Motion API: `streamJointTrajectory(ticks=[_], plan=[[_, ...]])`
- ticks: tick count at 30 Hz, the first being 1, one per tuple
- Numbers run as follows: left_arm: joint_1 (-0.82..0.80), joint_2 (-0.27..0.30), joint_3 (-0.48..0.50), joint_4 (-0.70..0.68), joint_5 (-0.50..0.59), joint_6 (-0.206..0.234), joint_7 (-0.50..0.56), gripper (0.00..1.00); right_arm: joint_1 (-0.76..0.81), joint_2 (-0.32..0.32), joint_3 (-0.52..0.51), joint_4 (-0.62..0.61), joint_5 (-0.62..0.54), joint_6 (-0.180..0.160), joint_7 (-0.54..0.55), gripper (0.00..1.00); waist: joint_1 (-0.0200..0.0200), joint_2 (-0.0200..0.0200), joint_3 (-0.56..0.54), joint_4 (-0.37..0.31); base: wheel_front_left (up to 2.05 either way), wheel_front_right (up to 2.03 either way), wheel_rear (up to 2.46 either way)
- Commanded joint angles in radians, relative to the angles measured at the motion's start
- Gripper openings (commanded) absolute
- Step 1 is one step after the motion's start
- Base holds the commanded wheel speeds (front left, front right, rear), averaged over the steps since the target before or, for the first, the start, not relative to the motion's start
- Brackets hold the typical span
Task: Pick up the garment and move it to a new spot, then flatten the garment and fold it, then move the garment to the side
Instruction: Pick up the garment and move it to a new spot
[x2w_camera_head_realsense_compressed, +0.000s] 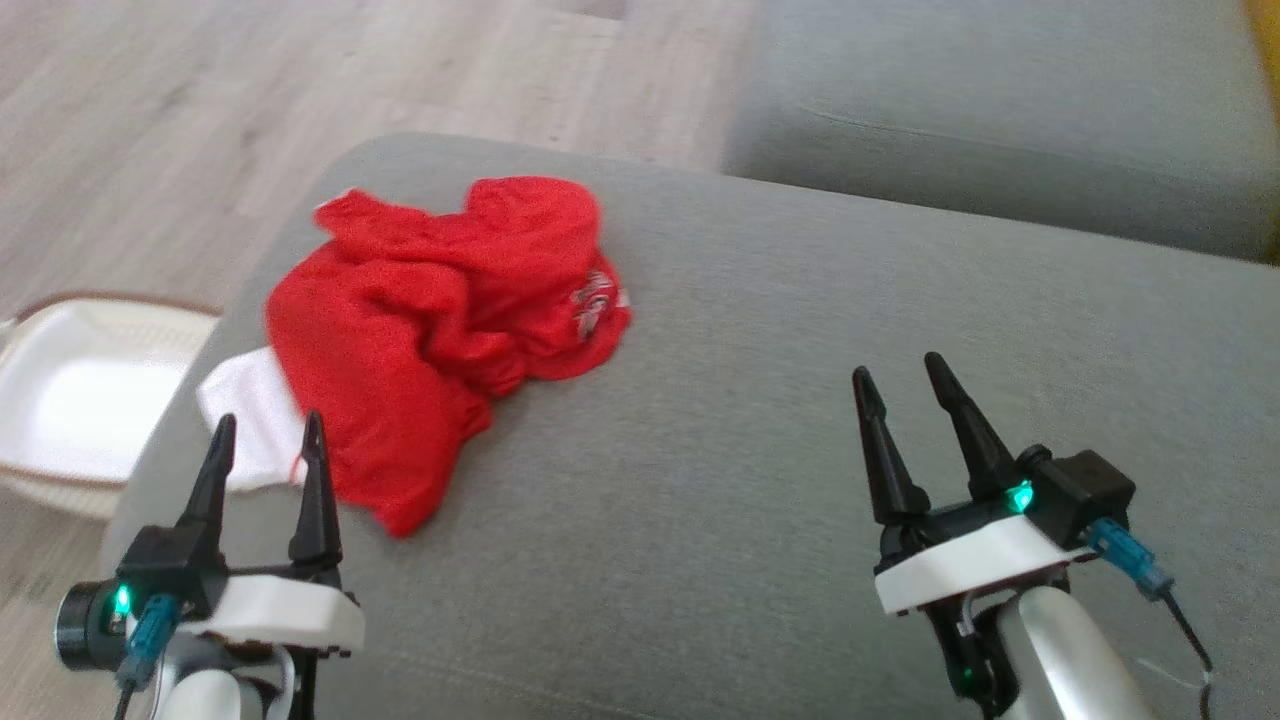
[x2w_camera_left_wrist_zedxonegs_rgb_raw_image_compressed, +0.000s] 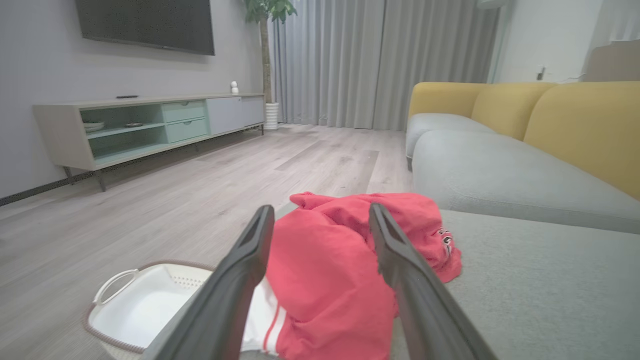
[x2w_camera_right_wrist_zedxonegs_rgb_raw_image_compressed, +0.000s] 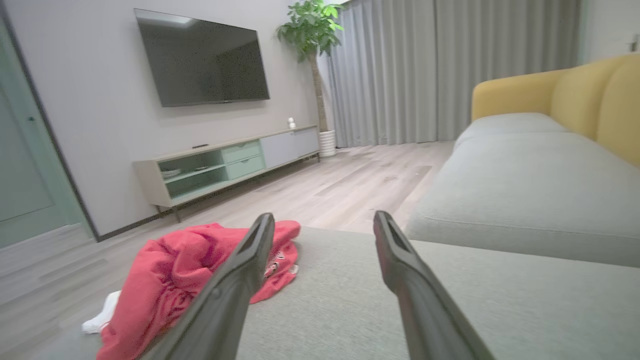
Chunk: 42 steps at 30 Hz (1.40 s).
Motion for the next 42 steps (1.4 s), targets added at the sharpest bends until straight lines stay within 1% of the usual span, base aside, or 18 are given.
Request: streamJointTrajectory(ticks=[1,6,12,18,27,31,35,37,39,42], plan=[[-0.04,0.007,0.038,-0.026,-0.003,-0.004,-0.012,1.0,-0.033,-0.002,0.028,-0.038,0.005,-0.001,-0.011,1.0,0.0,0.0,-0.002,0.064,0.0,0.0,0.0],[-0.038,0.012,0.046,-0.014,0.005,-0.011,-0.012,1.0,-0.029,-0.002,0.035,-0.047,0.008,-0.001,-0.011,1.0,0.0,0.0,-0.004,0.128,0.0,0.0,0.0],[-0.031,0.011,0.053,-0.005,0.004,-0.016,-0.012,1.0,-0.03,-0.002,0.039,-0.054,0.007,-0.001,-0.011,1.0,0.0,0.0,-0.004,0.16,0.0,0.0,0.0],[-0.035,0.008,0.058,0.015,-0.012,-0.03,-0.012,1.0,-0.031,-0.002,0.049,-0.057,0.007,-0.001,-0.011,1.0,0.0,0.0,-0.003,0.159,0.0,0.0,0.0],[-0.077,0.007,0.076,0.059,-0.085,-0.061,-0.005,1.0,-0.031,-0.002,0.065,-0.072,0.004,-0.001,-0.011,1.0,0.0,0.0,0.005,0.121,0.0,0.0,0.0],[-0.165,0.039,0.103,0.083,-0.147,-0.074,0.109,1.0,-0.03,-0.002,0.061,-0.075,0.0,-0.001,-0.011,1.0,0.0,0.0,0.018,0.091,0.0,0.0,0.0],[-0.271,0.085,0.121,0.129,-0.228,-0.088,0.302,1.0,-0.041,-0.002,0.058,-0.077,-0.009,-0.001,-0.011,1.0,0.0,0.0,0.048,0.052,0.0,0.0,0.0],[-0.331,0.103,0.128,0.148,-0.279,-0.094,0.397,1.0,-0.049,-0.002,0.059,-0.081,0.009,-0.001,-0.011,1.0,0.0,0.0,0.068,0.026,0.0,0.0,0.0],[-0.381,0.145,0.123,0.169,-0.299,-0.098,0.493,1.0,-0.062,-0.002,0.063,-0.089,0.016,-0.001,-0.011,1.0,0.0,0.0,0.094,-0.005,0.0,0.0,0.0],[-0.454,0.188,0.121,0.22,-0.361,-0.104,0.619,1.0,-0.082,-0.002,0.06,-0.098,0.022,-0.001,-0.011,1.0,0.0,0.0,0.131,-0.046,0.0,0.0,0.0]])
